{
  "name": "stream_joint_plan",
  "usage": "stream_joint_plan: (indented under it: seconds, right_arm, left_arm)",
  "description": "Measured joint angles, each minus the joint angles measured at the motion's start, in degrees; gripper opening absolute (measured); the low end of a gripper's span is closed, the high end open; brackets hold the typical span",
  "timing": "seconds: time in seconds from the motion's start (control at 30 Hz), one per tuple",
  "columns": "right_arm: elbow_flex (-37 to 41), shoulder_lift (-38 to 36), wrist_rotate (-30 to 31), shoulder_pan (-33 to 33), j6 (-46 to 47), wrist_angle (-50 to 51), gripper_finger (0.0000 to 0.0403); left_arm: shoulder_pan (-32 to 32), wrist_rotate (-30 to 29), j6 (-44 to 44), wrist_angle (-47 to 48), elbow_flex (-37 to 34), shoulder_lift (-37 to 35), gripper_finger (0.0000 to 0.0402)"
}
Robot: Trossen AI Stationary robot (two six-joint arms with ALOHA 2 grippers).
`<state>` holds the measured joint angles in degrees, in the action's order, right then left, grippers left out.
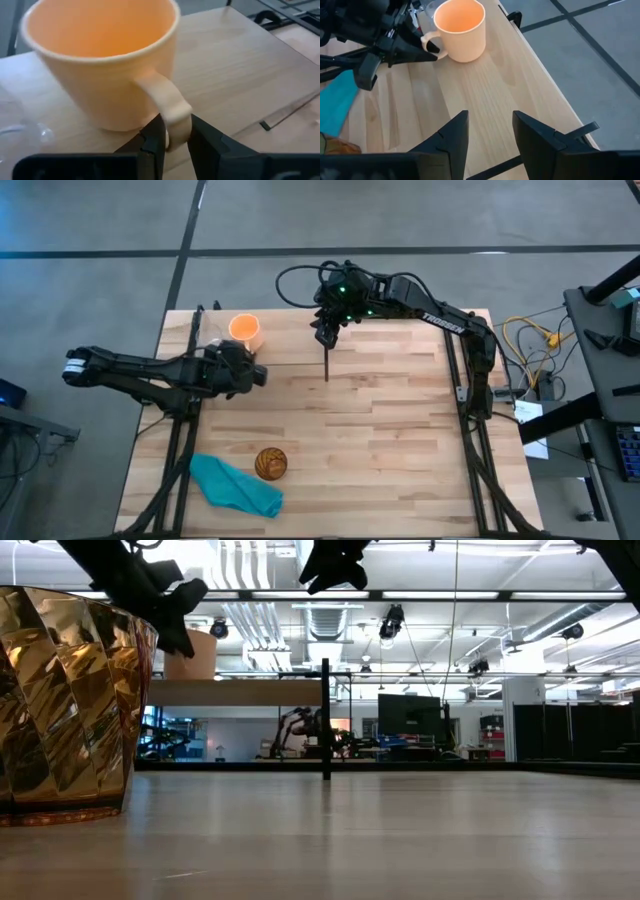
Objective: Stack small to large cups/mugs on shelf
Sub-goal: Put the yellow mug on the shelf
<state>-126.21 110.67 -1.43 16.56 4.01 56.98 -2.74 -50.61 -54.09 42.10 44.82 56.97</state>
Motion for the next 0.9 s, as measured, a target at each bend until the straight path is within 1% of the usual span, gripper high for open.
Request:
stream_joint_plan:
  seconds: [0.1,0.33,0.47,0.6,0.9]
  right_arm:
    - [0.0,0.0,0.0,0.0,0.3,0.0,0.0146]
    - [0.0,0.0,0.0,0.0,1.7,0.0,0.0148]
    - [0.0,0.0,0.0,0.0,1.8,0.1,0.0148]
    - [0.0,0.0,0.0,0.0,2.0,0.1,0.015]
    - [0.0,0.0,0.0,0.0,2.0,0.2,0.015]
  left_arm:
    - [0.0,2.4,2.2,-2.0,0.0,-0.2,0.006]
    - [0.0,4.1,2.5,-2.6,0.0,-0.6,0.0061]
    - [0.0,7.2,5.1,-2.7,0.2,-1.0,0.0061]
    - [0.0,8.5,5.2,-2.7,0.7,-1.5,0.0061]
    - [0.0,9.3,7.2,-2.6,2.3,-2.5,0.0061]
